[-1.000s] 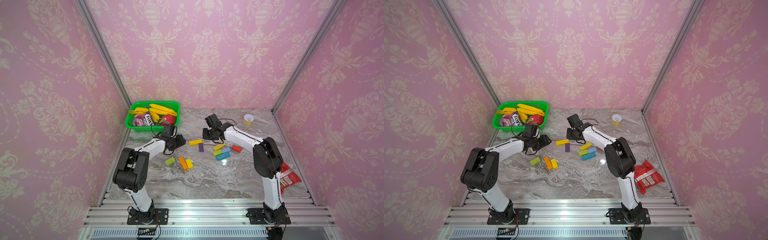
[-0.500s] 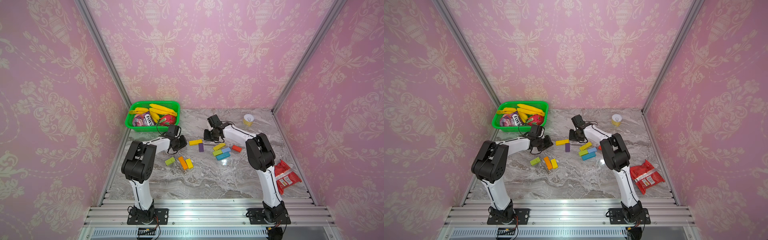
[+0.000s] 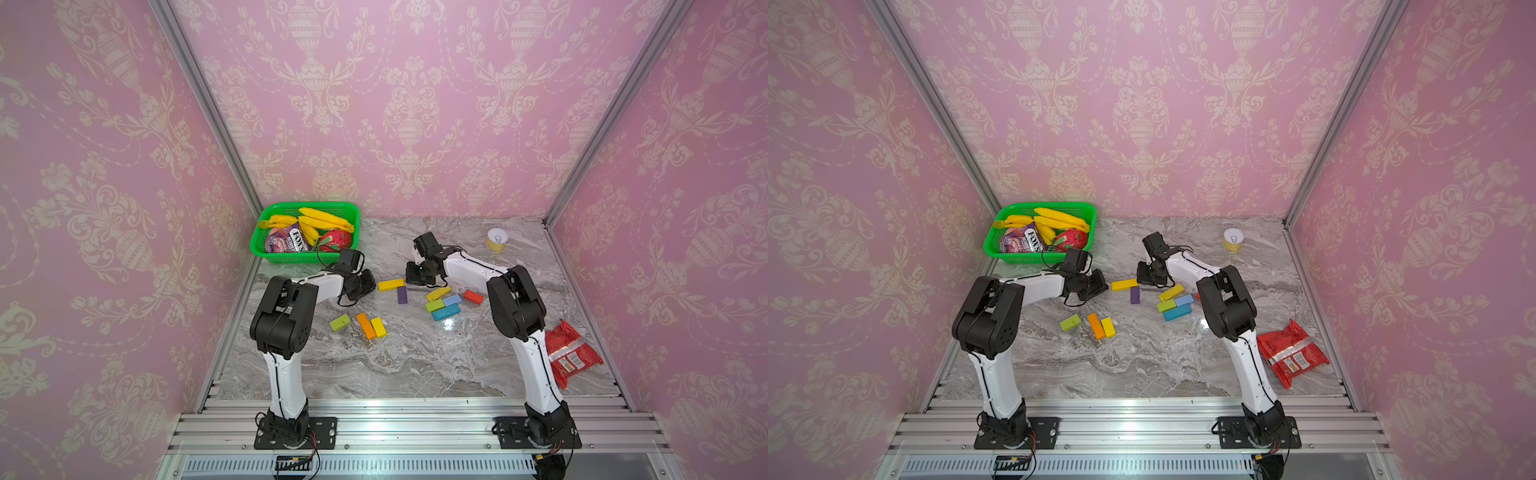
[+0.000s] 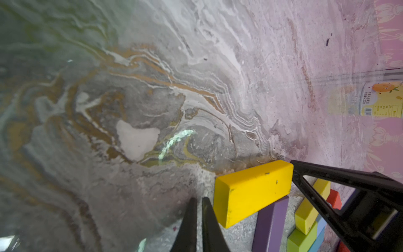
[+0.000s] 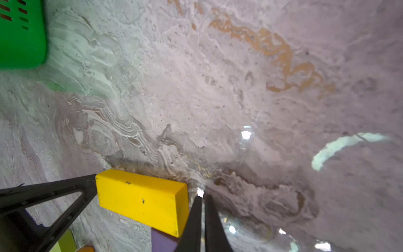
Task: Assemble the letter p with building blocks
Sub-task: Adjust the building block at the center of the board.
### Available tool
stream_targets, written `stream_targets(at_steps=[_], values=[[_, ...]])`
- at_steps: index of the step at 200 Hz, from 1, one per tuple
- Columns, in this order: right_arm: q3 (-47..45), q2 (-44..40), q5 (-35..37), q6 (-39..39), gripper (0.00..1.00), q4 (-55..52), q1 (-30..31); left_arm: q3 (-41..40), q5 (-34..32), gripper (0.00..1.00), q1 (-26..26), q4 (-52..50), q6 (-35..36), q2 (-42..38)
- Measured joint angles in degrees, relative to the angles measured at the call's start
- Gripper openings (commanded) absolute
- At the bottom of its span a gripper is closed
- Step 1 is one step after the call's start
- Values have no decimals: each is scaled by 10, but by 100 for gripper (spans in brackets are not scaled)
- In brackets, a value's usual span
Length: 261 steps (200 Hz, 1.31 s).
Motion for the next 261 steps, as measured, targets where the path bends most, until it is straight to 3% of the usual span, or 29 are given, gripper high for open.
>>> stream_targets(at_steps=[261], values=[[-9, 0, -5, 14, 9, 6, 10, 7, 24, 10, 0, 30, -9, 17]])
